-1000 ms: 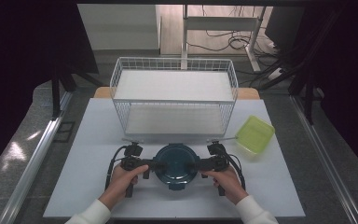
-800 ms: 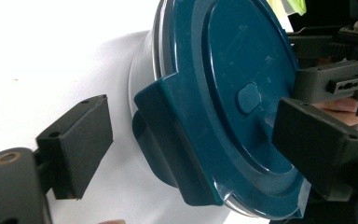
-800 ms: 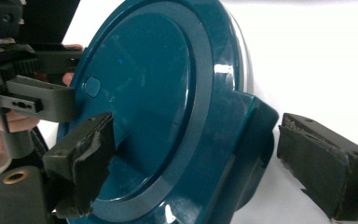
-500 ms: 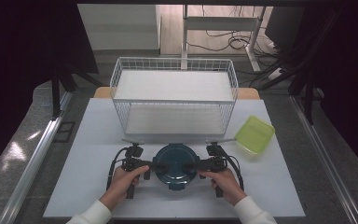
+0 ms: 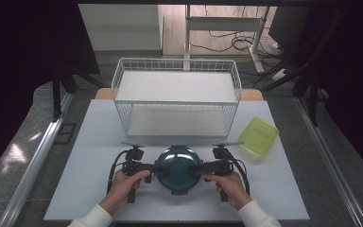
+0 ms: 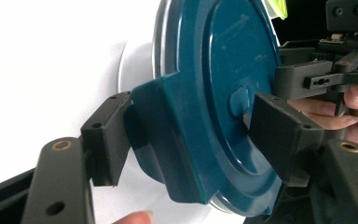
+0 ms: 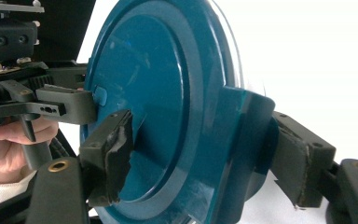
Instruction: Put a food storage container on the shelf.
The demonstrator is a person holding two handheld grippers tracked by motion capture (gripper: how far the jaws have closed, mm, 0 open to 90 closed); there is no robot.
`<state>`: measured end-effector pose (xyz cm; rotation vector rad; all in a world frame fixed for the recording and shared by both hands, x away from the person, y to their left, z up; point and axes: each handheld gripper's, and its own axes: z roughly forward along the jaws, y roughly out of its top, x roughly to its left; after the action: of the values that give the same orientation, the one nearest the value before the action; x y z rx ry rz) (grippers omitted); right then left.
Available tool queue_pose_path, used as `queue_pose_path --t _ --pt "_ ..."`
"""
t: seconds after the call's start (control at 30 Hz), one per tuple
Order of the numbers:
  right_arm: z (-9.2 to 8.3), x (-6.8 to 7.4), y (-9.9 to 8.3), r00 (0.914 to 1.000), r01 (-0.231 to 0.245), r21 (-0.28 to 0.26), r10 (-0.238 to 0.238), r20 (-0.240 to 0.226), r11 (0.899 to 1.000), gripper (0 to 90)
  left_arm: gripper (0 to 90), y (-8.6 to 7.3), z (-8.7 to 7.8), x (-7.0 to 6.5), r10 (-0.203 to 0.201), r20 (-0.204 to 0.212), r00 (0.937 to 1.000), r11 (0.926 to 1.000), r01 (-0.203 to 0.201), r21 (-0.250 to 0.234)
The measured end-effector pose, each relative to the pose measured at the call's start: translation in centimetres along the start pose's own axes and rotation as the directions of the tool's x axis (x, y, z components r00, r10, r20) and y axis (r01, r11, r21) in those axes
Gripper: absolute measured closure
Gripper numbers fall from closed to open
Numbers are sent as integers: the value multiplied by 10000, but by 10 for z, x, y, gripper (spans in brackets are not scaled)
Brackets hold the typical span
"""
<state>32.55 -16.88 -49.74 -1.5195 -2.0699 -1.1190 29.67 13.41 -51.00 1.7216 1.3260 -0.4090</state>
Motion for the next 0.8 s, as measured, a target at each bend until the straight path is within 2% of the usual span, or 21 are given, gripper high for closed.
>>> queue_pose_path --t 0.3,0.4,0.8 --pt "-10 9 -11 9997 172 -342 -166 175 9993 320 360 -9 -6 -13 192 -291 9994 9992 -202 -349" --pt "-12 12 -15 9997 112 -468 -102 221 9988 319 362 -11 -8 -20 427 -506 9978 9983 -446 -378" --pt "-13 14 -16 9995 190 -485 -177 275 9986 320 373 -12 -9 -21 375 -537 9978 9984 -397 -392"
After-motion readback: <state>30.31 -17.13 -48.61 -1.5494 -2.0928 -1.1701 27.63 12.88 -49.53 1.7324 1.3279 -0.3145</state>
